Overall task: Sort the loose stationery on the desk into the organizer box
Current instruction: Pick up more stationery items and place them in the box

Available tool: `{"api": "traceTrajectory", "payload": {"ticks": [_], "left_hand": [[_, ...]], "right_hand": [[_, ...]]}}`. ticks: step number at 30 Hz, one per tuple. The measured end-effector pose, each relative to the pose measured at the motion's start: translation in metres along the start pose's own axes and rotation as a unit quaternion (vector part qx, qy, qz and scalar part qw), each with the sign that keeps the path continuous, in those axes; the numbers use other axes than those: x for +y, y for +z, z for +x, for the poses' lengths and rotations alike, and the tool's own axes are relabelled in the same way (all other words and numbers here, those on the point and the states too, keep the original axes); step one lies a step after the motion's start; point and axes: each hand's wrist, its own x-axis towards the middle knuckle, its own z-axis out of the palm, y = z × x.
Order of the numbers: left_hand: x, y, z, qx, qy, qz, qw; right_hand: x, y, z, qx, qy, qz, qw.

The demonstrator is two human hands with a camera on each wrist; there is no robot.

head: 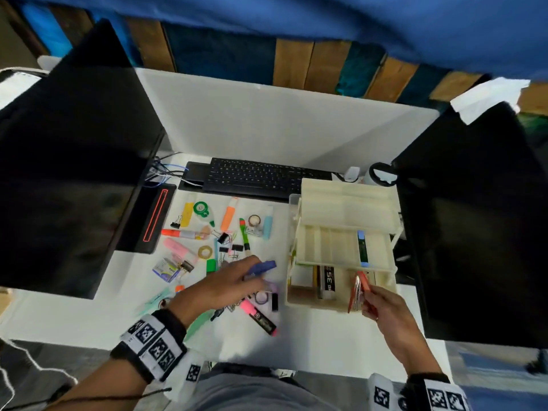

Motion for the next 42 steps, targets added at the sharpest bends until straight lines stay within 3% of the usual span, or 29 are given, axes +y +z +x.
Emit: {"api": "traceTrajectory", "payload": {"ticks": [7, 15, 19, 23, 32, 34, 37, 39, 42], "left_hand": [[0.028, 0.046, 0.025, 0.005, -0.016, 0.022, 1.0], [0.024, 0.065, 0.02, 0.016, -0.012, 0.065, 0.998], [0.023, 0.068, 0.013, 0.029, 0.002, 0.086, 0.996], [0.019, 0.071, 0.013, 0.049, 0.005, 0.093, 0.994], [0.028, 0.083, 0.029, 0.07, 0.066, 0.051, 0.994], [0.035, 0.09, 0.037, 0.071, 0.083, 0.041, 0.993], [0.045, 0.103, 0.055, 0.054, 0.108, 0.055, 0.991], [0.051, 0.111, 0.068, 0.036, 0.131, 0.073, 0.988], [0.056, 0.123, 0.084, 0.023, 0.14, 0.091, 0.986]], "right_hand": [[0.011, -0.006, 0.03, 0.043, -0.052, -0.162, 0.984], [0.017, 0.031, 0.049, 0.158, -0.107, -0.193, 0.962], [0.026, 0.037, 0.062, 0.214, -0.09, -0.298, 0.926], [0.034, 0.037, 0.07, 0.227, -0.077, -0.377, 0.895], [0.011, 0.01, 0.051, 0.185, -0.063, -0.331, 0.923], [0.001, -0.001, 0.038, 0.147, -0.109, -0.312, 0.932], [-0.01, -0.005, 0.014, -0.026, -0.183, -0.138, 0.973], [-0.01, -0.006, 0.005, -0.111, -0.22, -0.1, 0.964], [-0.001, -0.01, 0.006, -0.075, -0.29, -0.163, 0.94]]}}
